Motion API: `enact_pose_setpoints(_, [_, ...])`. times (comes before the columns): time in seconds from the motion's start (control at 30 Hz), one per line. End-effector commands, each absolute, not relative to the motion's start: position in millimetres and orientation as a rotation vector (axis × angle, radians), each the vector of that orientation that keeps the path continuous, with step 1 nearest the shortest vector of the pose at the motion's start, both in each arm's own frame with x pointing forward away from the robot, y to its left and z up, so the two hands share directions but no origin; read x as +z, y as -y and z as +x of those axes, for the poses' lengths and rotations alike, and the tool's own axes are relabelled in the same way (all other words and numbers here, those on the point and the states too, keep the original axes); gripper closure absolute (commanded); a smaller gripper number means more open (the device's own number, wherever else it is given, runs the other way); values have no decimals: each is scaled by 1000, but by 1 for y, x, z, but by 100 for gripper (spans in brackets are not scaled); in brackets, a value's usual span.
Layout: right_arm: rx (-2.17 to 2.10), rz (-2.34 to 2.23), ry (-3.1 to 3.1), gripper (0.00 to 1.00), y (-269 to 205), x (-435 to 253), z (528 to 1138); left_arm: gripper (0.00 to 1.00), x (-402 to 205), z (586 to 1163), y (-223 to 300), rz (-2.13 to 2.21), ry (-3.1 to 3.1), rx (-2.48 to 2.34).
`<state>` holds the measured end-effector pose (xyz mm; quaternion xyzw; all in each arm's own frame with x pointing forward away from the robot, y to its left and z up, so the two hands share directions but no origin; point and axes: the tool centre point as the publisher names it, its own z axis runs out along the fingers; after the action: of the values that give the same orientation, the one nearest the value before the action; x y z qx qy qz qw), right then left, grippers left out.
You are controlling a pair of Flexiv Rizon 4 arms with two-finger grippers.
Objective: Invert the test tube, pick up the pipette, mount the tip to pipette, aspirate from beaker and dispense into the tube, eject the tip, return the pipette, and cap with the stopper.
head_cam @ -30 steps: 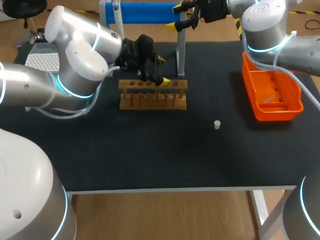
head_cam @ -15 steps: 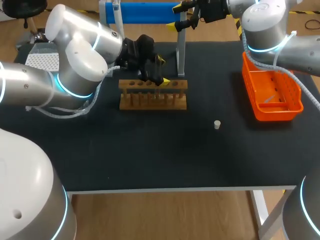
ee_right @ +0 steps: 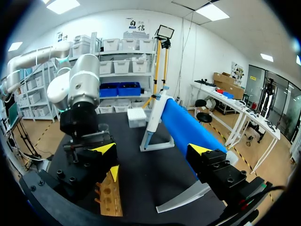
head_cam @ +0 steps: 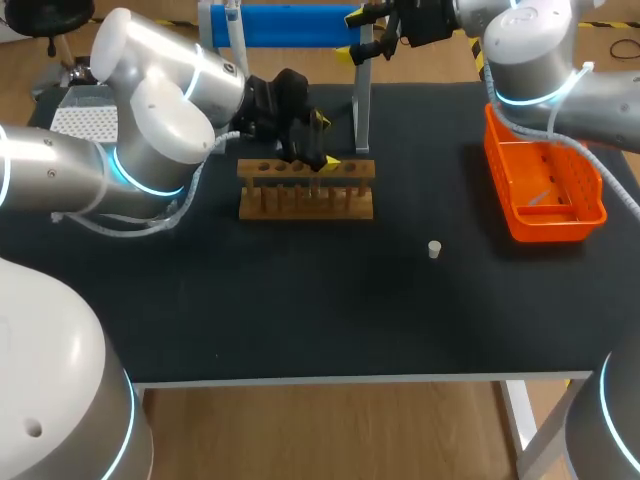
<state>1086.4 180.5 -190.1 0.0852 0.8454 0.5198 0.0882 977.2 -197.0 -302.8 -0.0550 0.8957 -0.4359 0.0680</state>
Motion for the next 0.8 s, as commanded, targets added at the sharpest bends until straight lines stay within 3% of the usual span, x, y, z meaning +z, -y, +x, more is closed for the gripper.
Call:
enact_pose_setpoints(0.03, [1478, 274, -2532, 0, -143, -190, 1049, 0, -303, 978, 197, -165, -2701, -1313])
enact_pose_setpoints(0.4, [1464, 411, -2501, 0, -32, -218, 933, 0, -303, 978, 197, -165, -2701, -1313])
enact_pose_setpoints(0.8, [1459, 510, -2465, 0, 23, -265, 833, 0, -303, 978, 197, -165, -2701, -1313])
